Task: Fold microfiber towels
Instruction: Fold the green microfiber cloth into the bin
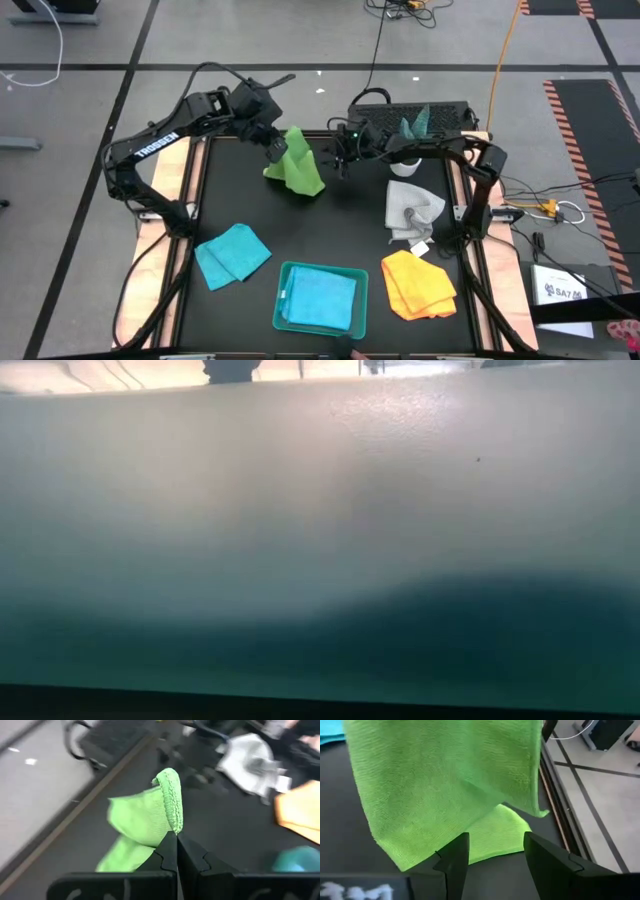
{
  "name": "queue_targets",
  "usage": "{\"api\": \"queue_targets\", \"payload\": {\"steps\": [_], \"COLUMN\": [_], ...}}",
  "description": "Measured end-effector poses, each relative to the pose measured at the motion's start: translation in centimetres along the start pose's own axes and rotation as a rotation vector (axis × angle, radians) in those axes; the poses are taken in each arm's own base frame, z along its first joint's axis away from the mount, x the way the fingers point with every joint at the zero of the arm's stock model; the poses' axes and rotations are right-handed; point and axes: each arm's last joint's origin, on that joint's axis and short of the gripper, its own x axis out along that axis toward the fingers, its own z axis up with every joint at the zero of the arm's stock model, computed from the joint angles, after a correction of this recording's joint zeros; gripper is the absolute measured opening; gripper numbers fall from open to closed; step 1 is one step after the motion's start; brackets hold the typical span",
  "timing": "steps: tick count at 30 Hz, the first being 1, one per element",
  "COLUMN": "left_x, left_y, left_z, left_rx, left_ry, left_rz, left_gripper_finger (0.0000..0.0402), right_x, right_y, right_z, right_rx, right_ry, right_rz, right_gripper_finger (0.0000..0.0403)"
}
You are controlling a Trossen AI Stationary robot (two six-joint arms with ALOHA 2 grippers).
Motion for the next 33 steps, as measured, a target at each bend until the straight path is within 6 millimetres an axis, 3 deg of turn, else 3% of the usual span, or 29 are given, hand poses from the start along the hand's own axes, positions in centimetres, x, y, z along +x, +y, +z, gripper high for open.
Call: {"api": "queue_targets", "payload": {"steps": [12,20,33], "left_x": [0.0,0.0,0.0], "left_y": [-3.2,-3.2,-3.2], "left_z": [-1.3,-1.3,-1.3], "left_rx": [0.017,0.02,0.02], "left_ry": [0.068,0.043,0.046], "left_rz": [-0.091,-0.018,-0.017], "left_gripper_finger": [0.0001,0.0001,0.0001], "right_x": [0.0,0.5,0.9], "right_y": [-0.1,2.3,4.4], "right_z": [0.2,0.2,0.5], "right_rx": [-0.016,0.024,-0.039], "right_ry": [-0.021,0.022,0.066], "right_rz": [-0.007,0.149,0.212], "right_gripper_finger": [0.0183,0.0183,0.0183]}}
